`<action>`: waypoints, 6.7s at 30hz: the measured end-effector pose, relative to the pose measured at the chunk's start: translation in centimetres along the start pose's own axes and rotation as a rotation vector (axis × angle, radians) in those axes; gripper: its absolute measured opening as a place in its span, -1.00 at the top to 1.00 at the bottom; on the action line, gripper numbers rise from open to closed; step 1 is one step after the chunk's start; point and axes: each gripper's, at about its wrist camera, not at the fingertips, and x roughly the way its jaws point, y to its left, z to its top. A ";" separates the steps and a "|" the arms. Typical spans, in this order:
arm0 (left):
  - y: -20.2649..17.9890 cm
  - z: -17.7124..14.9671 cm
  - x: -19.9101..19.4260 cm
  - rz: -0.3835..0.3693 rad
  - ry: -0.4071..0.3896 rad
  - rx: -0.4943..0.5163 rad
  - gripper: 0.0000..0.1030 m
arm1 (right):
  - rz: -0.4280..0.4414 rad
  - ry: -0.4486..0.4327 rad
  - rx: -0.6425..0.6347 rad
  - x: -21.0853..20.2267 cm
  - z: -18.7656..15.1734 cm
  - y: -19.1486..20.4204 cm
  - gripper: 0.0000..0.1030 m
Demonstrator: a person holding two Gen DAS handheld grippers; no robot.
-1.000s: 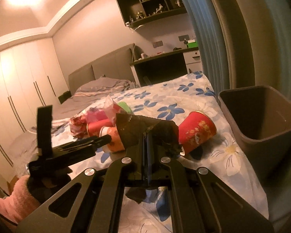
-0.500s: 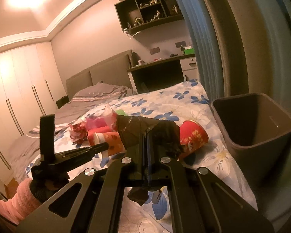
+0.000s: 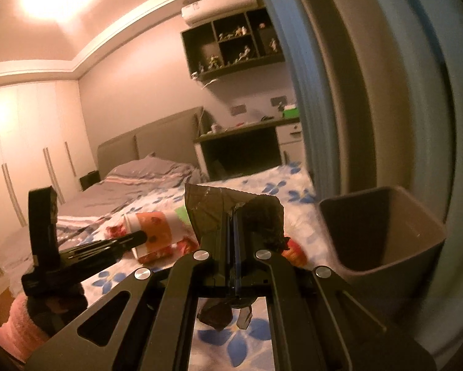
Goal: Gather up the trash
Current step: 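Carry the paper cup and black bag over the grey bin and release them, then move both tools back toward the red cups on the bed, then grasp the clear plastic bag with the left gripper while the right gripper grasps a red cup, then carry the clear bag and red cup over the grey bin and release both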
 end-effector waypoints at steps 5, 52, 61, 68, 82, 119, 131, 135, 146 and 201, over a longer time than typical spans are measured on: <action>-2.2 1.7 0.8 -0.038 -0.027 0.044 0.96 | -0.065 -0.057 -0.008 -0.5 1.4 -1.9 0.95; -20.0 3.2 20.9 -0.273 0.154 0.137 0.96 | -0.345 -0.052 0.096 5.1 3.5 -15.3 0.95; -20.1 2.5 22.0 -0.284 0.196 0.120 0.95 | -0.353 -0.018 0.121 6.7 3.8 -16.0 0.94; -20.1 1.8 22.6 -0.296 0.223 0.109 0.91 | -0.366 -0.002 0.138 7.2 3.9 -16.6 0.94; -15.1 2.0 18.0 -0.123 0.111 0.028 -0.82 | -0.374 -0.054 0.130 5.8 3.8 -15.7 -0.14; 5.0 -1.4 -1.6 0.377 -0.098 -0.130 -0.89 | -0.333 0.137 -0.065 9.7 -5.3 0.2 -0.89; 4.8 -0.7 1.9 0.310 -0.057 -0.122 -0.89 | -0.332 0.180 -0.033 11.5 -5.7 -0.6 -0.89; 4.6 0.6 4.5 0.276 -0.041 -0.110 -0.89 | -0.325 0.187 -0.027 11.8 -5.7 -0.9 -0.89; 5.8 1.6 10.2 0.224 0.079 -0.151 -0.21 | -0.319 0.237 0.024 13.7 -5.7 -2.7 -0.89; -0.8 -0.1 2.8 0.030 -0.020 -0.069 0.61 | -0.182 0.162 0.073 8.4 -2.5 -4.7 -0.18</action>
